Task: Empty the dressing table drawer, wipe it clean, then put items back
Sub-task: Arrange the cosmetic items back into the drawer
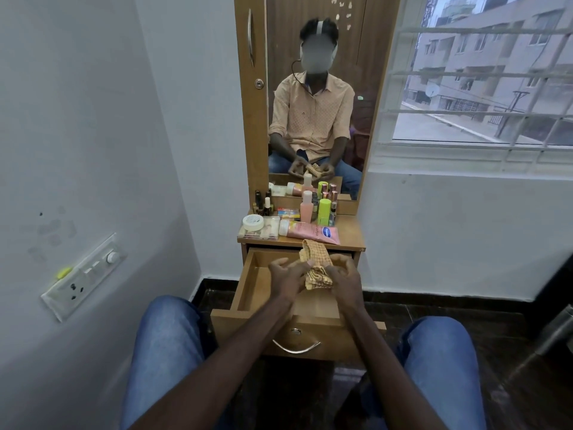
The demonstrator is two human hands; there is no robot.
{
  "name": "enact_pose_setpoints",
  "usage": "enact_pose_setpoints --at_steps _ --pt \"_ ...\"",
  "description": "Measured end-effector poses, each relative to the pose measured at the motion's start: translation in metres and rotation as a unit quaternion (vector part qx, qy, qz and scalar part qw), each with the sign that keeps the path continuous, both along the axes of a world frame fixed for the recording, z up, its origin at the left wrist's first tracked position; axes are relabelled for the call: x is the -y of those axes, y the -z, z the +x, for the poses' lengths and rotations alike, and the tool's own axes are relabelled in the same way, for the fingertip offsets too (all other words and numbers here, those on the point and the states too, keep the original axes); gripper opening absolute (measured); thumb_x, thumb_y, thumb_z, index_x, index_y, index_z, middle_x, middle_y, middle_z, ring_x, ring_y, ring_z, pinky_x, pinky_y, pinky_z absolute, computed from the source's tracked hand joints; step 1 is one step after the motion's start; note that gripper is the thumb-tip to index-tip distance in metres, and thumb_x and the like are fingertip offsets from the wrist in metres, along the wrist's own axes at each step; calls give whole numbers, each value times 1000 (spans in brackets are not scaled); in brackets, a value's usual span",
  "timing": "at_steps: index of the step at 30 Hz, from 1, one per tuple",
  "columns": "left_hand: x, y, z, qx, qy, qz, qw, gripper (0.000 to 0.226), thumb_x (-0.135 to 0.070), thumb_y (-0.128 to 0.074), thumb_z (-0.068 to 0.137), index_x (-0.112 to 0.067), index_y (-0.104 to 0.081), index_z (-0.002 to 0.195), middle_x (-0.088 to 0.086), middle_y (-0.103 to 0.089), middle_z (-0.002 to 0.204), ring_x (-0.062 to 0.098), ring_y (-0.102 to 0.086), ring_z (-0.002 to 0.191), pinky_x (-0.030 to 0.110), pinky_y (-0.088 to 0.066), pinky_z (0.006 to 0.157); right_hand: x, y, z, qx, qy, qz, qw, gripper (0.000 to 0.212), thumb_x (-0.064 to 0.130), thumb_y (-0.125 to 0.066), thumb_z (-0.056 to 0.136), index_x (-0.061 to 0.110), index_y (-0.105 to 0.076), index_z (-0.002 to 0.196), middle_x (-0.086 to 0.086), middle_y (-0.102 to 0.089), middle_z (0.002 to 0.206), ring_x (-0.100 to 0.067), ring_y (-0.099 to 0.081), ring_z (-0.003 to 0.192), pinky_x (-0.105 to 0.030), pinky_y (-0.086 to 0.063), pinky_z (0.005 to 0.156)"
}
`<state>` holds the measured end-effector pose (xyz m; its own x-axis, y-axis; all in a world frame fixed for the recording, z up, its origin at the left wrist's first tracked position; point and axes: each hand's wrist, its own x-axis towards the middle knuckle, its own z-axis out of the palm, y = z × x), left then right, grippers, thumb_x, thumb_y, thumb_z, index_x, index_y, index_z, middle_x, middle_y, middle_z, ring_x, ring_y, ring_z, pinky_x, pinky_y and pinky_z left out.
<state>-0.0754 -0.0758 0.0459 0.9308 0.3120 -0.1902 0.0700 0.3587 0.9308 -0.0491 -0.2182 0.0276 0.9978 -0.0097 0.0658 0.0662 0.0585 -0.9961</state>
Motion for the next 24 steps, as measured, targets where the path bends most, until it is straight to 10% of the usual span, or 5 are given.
enact_pose_setpoints --at_steps 8,20,24 --pt "39 -7 44 44 54 96 993 45 -4 -66 94 -17 -60 136 4 -75 120 17 -77 97 48 -64 84 46 -16 25 27 78 -89 993 19 23 -69 99 19 -70 117 3 -76 108 -14 -75 95 -31 -61 75" --pt "100 -37 113 72 59 295 951 53 -19 -53 104 -15 -40 154 6 -63 130 16 -68 104 18 -57 66 85 -38 107 78 142 -216 963 31 21 -65 100 15 -72 130 -4 -75 119 -14 -68 100 -16 -50 72" --pt "109 -32 132 68 52 405 910 58 -17 -55 100 -12 -37 155 6 -47 151 22 -50 135 26 -53 97 86 -32 133 78 138 -235 959 27 17 -65 100 15 -74 126 -6 -76 118 -13 -67 99 -14 -46 71"
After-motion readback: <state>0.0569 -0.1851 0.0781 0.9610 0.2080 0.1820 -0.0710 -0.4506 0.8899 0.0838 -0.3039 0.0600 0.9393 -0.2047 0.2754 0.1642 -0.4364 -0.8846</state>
